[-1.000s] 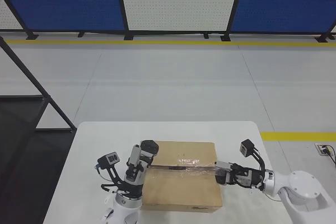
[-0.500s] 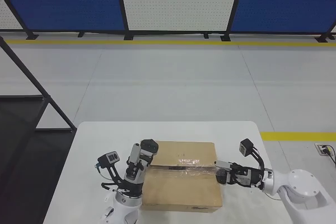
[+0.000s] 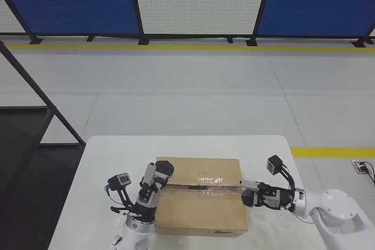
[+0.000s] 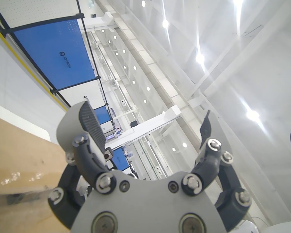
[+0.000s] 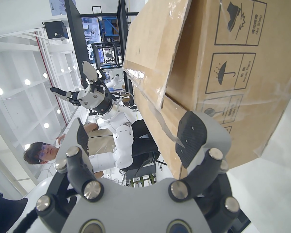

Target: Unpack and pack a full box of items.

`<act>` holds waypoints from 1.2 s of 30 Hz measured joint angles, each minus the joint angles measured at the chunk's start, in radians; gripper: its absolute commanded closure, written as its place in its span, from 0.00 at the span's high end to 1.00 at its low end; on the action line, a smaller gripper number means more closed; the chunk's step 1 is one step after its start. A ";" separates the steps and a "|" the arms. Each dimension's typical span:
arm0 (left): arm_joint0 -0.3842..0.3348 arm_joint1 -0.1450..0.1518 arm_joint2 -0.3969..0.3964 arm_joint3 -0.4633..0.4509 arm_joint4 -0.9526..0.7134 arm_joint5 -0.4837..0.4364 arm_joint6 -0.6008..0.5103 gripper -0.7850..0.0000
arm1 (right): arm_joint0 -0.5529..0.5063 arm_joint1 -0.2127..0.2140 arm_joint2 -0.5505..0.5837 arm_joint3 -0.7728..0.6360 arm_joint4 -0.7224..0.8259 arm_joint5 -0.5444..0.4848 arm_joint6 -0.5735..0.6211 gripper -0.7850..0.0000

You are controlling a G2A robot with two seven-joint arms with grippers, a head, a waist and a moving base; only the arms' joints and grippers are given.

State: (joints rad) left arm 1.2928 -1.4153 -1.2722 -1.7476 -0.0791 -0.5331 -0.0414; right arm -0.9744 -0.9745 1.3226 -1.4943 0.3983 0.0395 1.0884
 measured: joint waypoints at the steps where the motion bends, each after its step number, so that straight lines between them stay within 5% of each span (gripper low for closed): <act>1: 0.006 0.002 -0.007 -0.003 -0.001 0.006 -0.009 1.00 | -0.002 0.000 0.001 -0.001 0.000 -0.001 0.001 1.00; 14: 0.070 0.019 -0.078 -0.019 0.001 0.014 -0.100 1.00 | -0.009 0.004 0.003 0.001 0.002 -0.018 0.010 1.00; 28: 0.049 0.025 -0.142 0.053 -0.066 0.026 -0.092 1.00 | -0.007 0.006 -0.005 -0.005 0.005 -0.038 0.022 1.00; 36: 0.039 0.035 -0.175 0.075 -0.141 0.085 -0.202 1.00 | 0.001 0.006 -0.012 0.001 0.006 -0.041 0.023 1.00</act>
State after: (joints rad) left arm 1.3319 -1.3802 -1.4473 -1.6731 -0.2202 -0.4478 -0.2437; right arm -0.9731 -0.9687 1.3108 -1.4930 0.4045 -0.0018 1.1119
